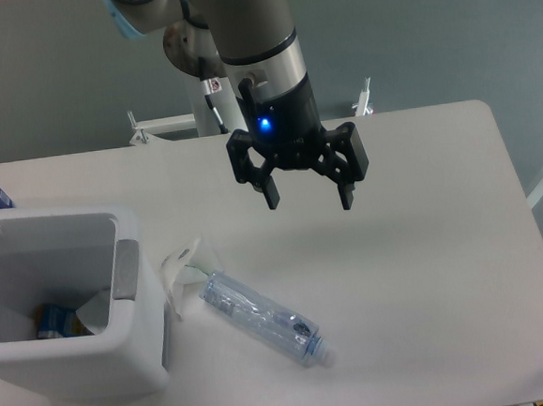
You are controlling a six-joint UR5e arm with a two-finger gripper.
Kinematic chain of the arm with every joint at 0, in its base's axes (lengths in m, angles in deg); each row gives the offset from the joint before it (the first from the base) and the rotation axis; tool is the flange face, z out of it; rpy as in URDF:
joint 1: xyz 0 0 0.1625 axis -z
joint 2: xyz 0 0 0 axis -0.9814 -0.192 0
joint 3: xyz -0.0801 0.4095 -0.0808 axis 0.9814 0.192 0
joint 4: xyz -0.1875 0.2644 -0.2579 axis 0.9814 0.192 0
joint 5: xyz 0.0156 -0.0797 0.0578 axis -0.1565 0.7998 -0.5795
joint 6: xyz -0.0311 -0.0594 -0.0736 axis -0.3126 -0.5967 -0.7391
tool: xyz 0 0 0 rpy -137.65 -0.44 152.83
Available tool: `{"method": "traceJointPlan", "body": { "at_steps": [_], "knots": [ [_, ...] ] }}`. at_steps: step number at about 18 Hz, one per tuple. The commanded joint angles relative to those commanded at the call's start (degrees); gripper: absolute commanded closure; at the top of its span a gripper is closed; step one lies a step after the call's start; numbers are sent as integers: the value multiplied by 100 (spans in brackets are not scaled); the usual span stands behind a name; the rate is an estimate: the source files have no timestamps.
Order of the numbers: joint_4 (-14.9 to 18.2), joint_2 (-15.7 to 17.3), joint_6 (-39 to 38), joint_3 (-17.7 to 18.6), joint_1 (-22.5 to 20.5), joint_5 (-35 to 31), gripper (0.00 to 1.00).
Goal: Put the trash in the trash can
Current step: 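Move the open gripper down toward the clear plastic bag beside the bin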
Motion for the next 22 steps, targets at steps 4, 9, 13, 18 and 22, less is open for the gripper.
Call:
{"method": "traceJointPlan", "body": {
  "at_steps": [4,9,13,18,22],
  "knots": [
    [-26,114,44,228,17,0,0],
    [-298,597,0,1474,70,44,0],
    [-607,563,-184,2065,289,53,0],
    [-598,239,-299,2382,807,88,0],
    [-659,-307,-308,2505,1160,114,0]
  ]
}}
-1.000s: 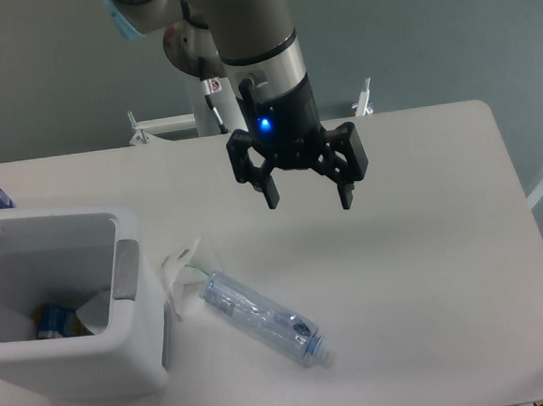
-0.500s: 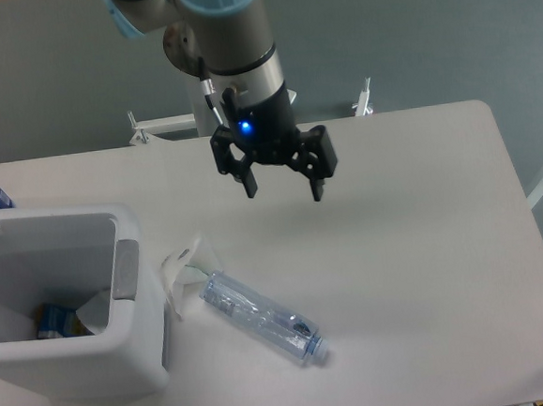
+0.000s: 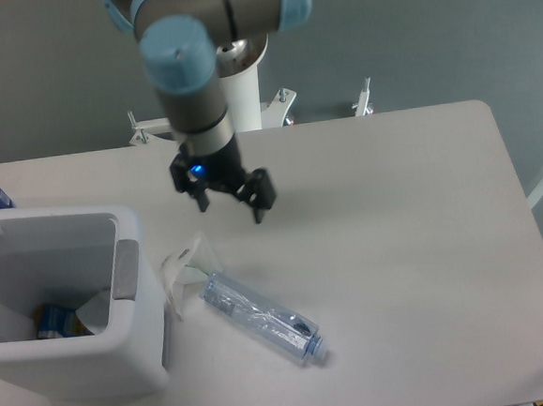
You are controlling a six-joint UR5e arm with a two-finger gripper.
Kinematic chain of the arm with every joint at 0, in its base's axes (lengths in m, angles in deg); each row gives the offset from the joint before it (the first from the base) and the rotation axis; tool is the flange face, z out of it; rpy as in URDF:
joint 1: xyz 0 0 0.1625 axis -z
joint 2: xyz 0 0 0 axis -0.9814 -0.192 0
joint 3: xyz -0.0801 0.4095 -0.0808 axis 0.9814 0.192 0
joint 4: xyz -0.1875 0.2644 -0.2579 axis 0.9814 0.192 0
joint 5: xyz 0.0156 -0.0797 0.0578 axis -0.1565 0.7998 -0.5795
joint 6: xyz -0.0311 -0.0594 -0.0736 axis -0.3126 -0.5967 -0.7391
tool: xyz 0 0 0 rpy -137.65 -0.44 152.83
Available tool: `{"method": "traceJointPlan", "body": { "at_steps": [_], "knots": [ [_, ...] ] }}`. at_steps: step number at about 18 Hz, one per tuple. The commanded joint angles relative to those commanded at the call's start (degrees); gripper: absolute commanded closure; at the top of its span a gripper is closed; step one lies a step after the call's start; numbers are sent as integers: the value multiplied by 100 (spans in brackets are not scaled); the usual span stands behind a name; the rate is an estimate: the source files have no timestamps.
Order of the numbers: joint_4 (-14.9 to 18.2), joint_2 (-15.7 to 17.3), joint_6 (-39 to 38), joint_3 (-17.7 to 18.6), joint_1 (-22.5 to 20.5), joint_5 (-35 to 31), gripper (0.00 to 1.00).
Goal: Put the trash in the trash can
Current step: 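Move the open gripper down toward the clear plastic bag beside the bin, then close the gripper on the clear plastic bag and lift it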
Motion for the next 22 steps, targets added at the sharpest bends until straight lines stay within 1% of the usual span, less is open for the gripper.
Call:
{"method": "traceJointPlan", "body": {
  "at_steps": [2,3,8,10,11,13,14,15,20,22],
  "knots": [
    [-9,-53,18,17,18,376,0],
    [-26,-132,18,61,27,517,0],
    [-53,-361,53,88,36,519,0],
    [-123,-466,44,70,36,519,0],
    [-141,-484,9,70,36,510,12],
    [-132,-458,-9,44,36,510,64],
    [-132,-440,-17,26,36,501,87],
    [-123,-423,-9,18,27,501,100],
    [-44,-361,157,79,-26,493,100],
    [8,-283,665,158,-52,493,100]
  ]
}}
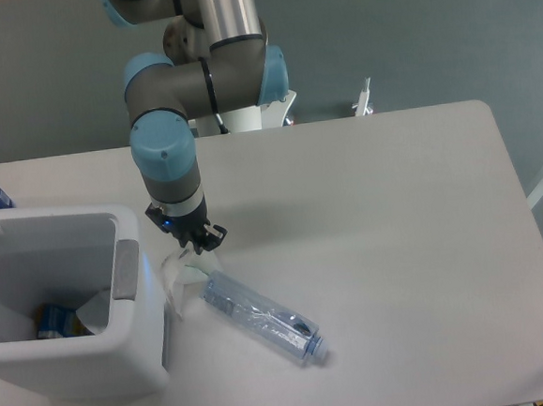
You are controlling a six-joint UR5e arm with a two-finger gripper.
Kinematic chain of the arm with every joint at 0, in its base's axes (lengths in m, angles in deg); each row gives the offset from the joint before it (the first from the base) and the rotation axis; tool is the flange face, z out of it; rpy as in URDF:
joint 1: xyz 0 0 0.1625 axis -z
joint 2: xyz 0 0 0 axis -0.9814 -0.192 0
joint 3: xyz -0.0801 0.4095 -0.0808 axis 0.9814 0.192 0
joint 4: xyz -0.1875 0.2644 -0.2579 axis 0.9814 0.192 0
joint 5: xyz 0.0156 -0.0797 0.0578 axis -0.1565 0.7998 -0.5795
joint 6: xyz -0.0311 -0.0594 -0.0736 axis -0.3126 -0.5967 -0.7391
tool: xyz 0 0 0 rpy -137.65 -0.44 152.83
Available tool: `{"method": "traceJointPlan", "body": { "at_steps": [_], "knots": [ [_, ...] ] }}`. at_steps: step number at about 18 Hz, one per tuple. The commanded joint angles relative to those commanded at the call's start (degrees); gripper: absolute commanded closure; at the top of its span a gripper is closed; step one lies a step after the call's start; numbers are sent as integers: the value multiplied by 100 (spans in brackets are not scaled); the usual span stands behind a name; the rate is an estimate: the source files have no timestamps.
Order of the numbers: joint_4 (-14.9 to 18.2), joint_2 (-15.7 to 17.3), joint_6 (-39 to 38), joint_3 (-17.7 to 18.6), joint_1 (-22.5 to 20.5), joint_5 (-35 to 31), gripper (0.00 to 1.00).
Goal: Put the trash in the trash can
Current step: 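Close the gripper on the clear plastic bag and lift it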
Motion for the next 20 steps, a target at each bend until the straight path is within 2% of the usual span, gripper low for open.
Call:
{"method": "traceJointPlan", "body": {
  "at_steps": [2,5,8,10,12,16,20],
  "knots": [
    [280,53,336,44,9,-9,100],
    [509,150,546,36,0,0,100],
    [1018,317,1196,9,-96,9,100],
    [1239,518,1435,-35,-228,17,100],
    [1310,799,1506,-113,-412,122,100],
    [1301,1361,1506,-456,-1062,1403,100],
    [1266,1933,1427,-702,-1966,2677,100]
  ]
}}
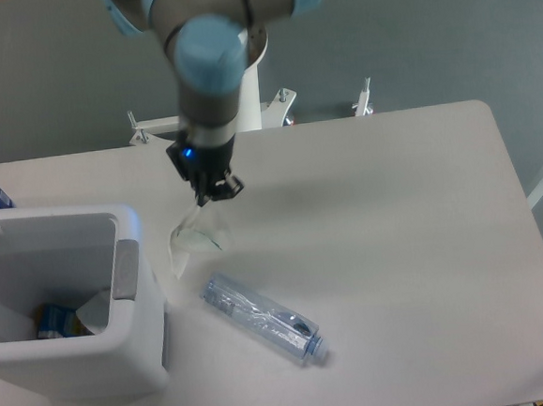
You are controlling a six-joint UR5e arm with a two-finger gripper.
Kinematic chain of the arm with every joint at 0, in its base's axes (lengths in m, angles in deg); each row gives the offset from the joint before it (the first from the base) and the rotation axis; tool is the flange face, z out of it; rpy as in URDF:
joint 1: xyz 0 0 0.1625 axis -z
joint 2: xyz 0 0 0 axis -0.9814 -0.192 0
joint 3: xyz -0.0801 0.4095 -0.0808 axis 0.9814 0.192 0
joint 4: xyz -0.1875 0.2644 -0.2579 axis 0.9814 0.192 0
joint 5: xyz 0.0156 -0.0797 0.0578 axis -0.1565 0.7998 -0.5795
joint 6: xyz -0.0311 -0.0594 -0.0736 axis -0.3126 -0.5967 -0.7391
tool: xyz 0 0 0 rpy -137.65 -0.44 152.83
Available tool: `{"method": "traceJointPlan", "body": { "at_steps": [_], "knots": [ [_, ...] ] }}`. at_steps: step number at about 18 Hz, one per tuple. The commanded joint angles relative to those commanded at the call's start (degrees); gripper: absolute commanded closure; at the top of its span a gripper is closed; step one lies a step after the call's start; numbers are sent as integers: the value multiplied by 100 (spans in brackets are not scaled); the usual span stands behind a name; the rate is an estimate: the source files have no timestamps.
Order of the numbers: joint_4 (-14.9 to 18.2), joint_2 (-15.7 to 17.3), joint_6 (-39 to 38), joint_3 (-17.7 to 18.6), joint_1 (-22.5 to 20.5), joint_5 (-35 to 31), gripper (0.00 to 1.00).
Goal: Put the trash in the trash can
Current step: 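Close the gripper on the clear plastic bag and lift it, then carry the bag over the white bin and lower it inside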
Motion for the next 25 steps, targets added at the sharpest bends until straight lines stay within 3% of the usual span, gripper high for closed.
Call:
{"method": "traceJointPlan", "body": {
  "at_steps": [5,10,17,25],
  "knots": [
    [-35,10,-1009,-483,-688,1698,100],
    [-44,1,-1598,-659,-548,1981,100],
    [-729,-254,-3066,-871,181,2114,100],
    [-975,-666,-3129,-862,1148,1657,100]
  ]
}}
